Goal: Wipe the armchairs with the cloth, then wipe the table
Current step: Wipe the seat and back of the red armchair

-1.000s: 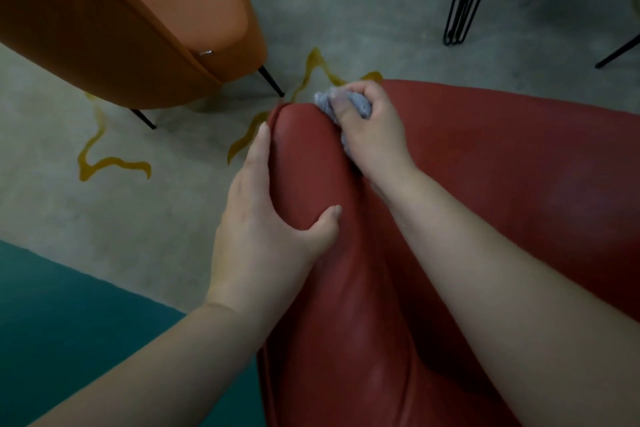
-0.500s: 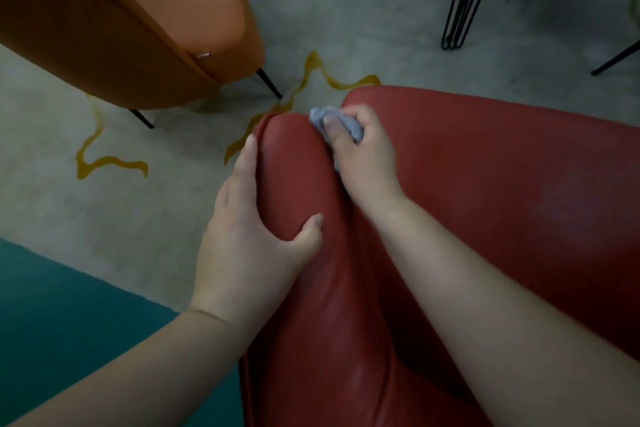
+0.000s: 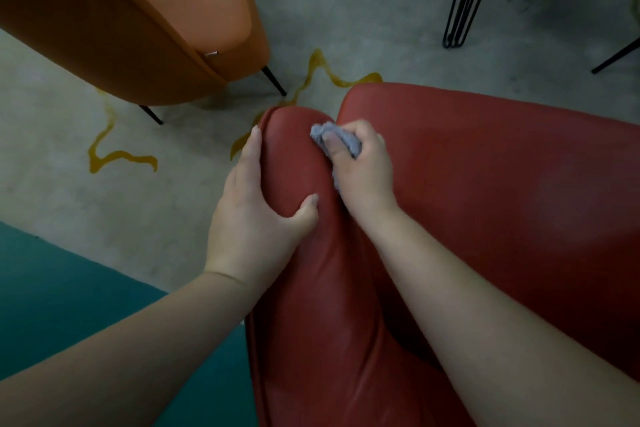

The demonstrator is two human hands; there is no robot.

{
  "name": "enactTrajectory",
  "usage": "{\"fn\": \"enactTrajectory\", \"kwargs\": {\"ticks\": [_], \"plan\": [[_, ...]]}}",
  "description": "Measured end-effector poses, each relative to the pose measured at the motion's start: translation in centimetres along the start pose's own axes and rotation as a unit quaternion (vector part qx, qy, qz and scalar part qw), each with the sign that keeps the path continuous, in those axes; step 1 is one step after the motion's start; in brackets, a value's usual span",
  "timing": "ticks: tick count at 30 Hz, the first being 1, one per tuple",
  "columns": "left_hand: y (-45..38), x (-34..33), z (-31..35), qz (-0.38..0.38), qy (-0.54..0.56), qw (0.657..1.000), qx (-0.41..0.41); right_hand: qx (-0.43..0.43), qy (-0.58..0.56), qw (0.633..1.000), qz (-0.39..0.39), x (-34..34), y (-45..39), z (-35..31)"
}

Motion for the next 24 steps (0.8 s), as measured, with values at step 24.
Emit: {"fn": "enactTrajectory", "kwargs": {"ticks": [24], "plan": [[-7.7, 9.3, -0.9, -0.16, -0.2, 0.956, -0.143, -0.073, 0.162, 0.977, 0.12, 3.5, 1.6, -12.2]]}}
Point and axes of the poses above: each hand's wrist, its own y-axis away from the middle knuckle, its own x-axis out of the back of the hand, z = x × y, the point moved 10 cm from there along -y, towards the middle knuckle, and after that the axes turned 15 degrees about x, right-handed, at the moved point
